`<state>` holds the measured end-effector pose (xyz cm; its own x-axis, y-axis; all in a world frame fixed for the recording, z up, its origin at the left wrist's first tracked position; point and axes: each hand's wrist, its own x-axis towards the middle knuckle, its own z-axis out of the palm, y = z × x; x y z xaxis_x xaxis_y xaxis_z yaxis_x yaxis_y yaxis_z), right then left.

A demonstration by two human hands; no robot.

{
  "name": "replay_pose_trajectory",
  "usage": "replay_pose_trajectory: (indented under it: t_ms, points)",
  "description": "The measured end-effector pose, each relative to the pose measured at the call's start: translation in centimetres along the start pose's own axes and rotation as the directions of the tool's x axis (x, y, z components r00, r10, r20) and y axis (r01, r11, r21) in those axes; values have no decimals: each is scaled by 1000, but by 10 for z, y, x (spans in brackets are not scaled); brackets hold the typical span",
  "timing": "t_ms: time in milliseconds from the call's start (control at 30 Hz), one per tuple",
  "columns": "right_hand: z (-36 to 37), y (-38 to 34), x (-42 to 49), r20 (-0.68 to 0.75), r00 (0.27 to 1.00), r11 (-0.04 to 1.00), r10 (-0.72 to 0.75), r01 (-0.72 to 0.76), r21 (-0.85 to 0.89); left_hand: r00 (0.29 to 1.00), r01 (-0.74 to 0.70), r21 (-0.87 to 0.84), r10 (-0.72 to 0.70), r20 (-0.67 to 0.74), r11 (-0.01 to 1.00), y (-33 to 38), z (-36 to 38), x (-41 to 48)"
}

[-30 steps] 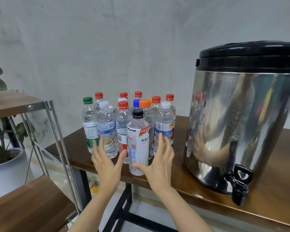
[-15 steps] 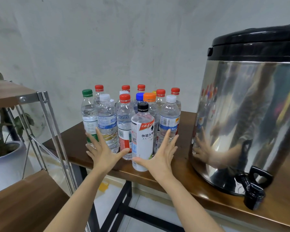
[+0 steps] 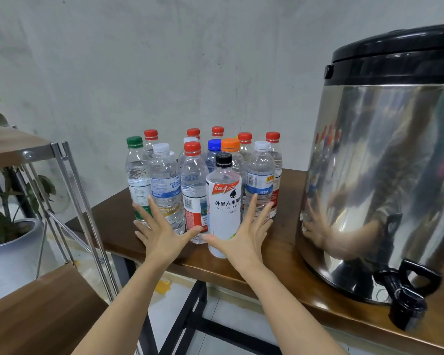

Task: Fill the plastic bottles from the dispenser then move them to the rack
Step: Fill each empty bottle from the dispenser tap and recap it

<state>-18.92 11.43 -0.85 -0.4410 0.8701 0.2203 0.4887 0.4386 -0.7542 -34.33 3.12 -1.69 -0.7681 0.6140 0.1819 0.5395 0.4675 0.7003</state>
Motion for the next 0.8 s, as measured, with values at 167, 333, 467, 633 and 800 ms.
replay_pose_trajectory:
  t_ms: [167, 333, 467, 633, 800]
  points:
    - [3, 1, 9, -16, 1000, 999, 11, -11, -43, 1000, 1, 25, -1, -9, 1000, 0, 1, 6]
    - [6, 2, 15, -27, 999, 997, 25, -27, -72, 999, -1, 34, 2, -32, 999, -1, 3, 10]
    - [9, 3, 18, -43, 999, 995, 20, -24, -96, 999, -5, 32, 7, -48, 999, -4, 5, 14]
    - [11, 4, 22, -55, 998, 993, 15, -21, -120, 997, -17, 32, 19, -73, 999, -8, 9, 17]
    - [9, 6, 17, -25, 1000, 977, 5, -11, -213, 995, -3, 9, 4, -96, 1000, -6, 10, 11]
